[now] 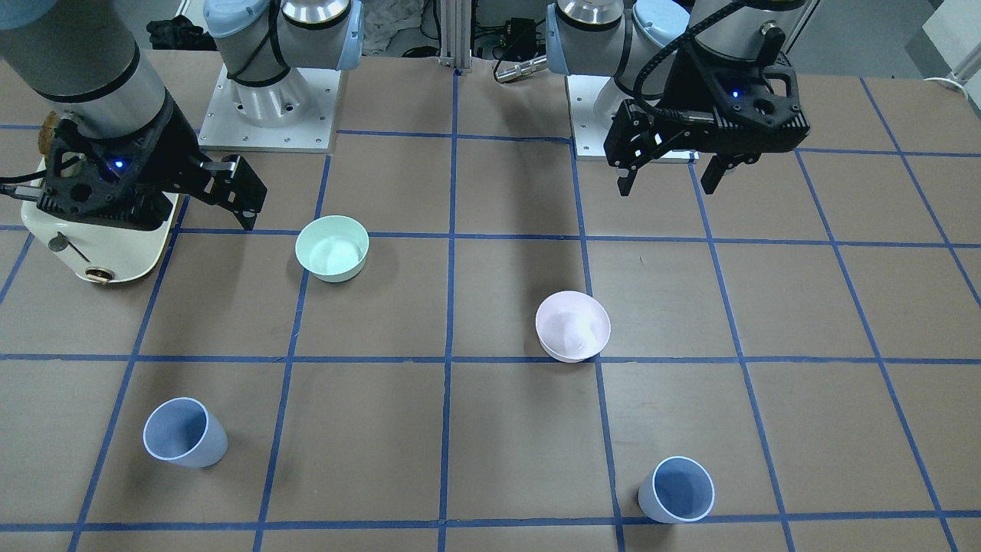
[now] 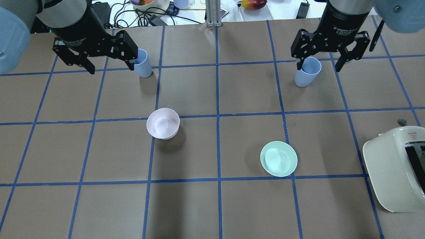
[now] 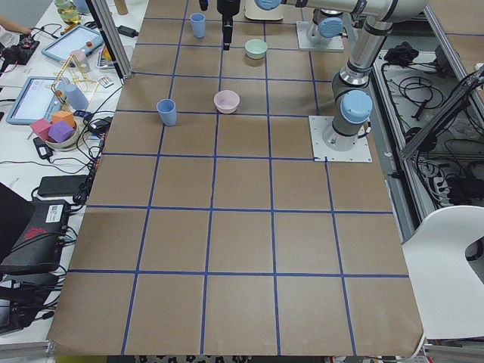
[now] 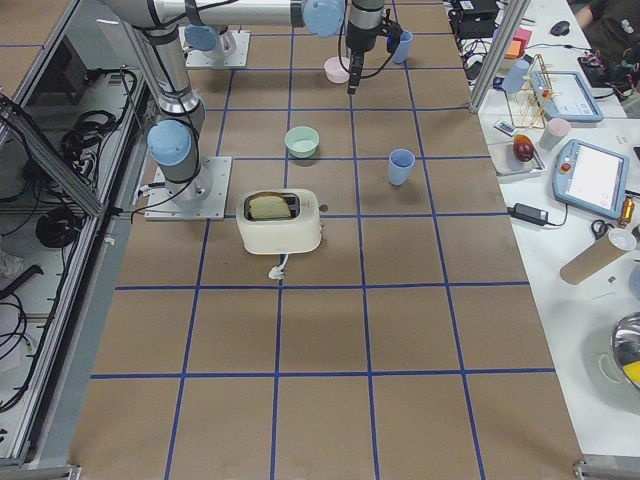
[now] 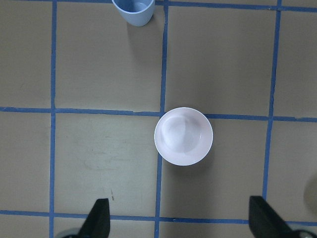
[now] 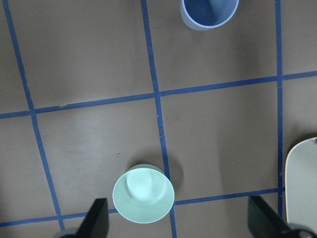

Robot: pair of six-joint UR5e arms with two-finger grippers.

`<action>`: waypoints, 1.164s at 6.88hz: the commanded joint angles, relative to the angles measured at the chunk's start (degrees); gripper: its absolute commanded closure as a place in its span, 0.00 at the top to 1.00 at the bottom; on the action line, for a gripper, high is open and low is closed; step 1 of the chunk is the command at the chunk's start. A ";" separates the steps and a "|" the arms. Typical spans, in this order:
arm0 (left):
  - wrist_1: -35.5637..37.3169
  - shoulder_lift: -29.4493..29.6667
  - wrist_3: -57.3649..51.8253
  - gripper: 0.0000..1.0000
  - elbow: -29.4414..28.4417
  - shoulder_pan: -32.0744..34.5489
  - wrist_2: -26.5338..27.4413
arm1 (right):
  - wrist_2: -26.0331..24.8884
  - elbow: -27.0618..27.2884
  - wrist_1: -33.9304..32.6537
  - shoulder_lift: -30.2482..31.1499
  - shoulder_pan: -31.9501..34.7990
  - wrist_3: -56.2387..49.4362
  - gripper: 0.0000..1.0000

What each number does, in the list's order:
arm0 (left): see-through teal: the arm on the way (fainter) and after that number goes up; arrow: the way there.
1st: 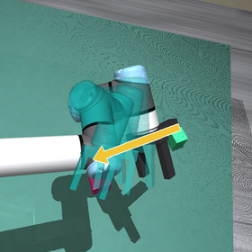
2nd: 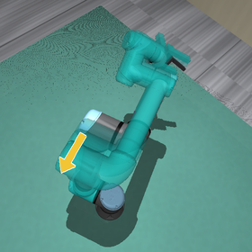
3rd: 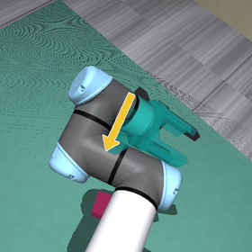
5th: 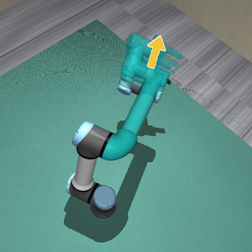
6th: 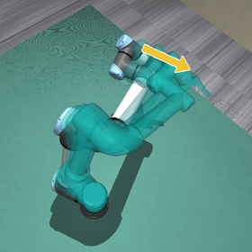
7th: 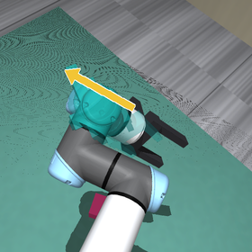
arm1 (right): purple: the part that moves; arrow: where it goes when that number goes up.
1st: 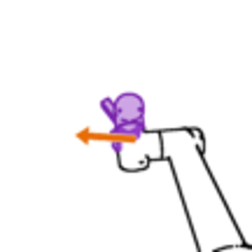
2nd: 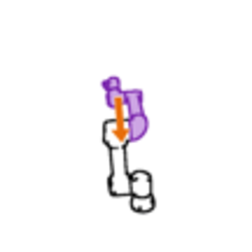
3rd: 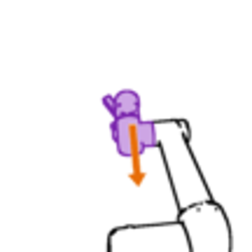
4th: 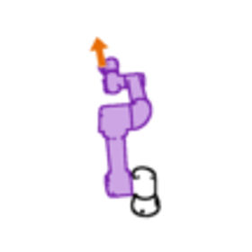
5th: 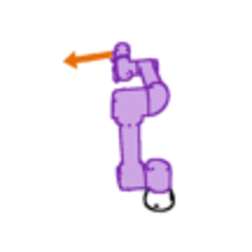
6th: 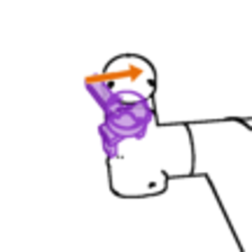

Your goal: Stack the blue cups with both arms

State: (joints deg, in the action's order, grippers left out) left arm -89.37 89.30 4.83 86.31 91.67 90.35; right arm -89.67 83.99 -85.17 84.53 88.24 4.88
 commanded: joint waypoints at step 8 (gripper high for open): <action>9.82 16.02 -8.90 1.00 -4.11 -0.62 1.30 | -0.51 -1.19 -8.81 -5.91 -5.68 -10.91 1.00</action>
State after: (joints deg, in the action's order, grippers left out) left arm -82.22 99.13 1.18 84.06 91.16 90.56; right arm -90.22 83.42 -88.76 82.34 85.55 -1.46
